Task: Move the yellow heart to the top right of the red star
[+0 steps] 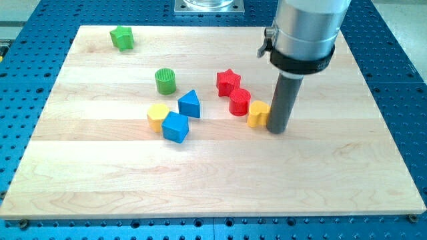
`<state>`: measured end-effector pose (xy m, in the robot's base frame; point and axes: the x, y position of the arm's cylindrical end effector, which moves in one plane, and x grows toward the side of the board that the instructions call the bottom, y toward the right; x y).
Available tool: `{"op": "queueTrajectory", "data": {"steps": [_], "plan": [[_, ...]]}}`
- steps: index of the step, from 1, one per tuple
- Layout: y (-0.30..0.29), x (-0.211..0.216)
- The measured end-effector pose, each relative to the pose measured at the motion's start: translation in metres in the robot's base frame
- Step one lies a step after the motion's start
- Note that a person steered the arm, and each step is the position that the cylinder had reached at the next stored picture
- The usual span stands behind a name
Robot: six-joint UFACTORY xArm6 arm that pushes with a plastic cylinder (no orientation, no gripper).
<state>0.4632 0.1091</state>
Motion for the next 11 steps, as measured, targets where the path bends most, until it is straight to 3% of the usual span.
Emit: {"op": "queueTrajectory", "data": {"steps": [1,3,4,6,8,11], "plan": [[-0.024,-0.047],[-0.014,0.023],[-0.046,0.037],[-0.049,-0.065],[-0.056,-0.134],[-0.056,-0.094]]}}
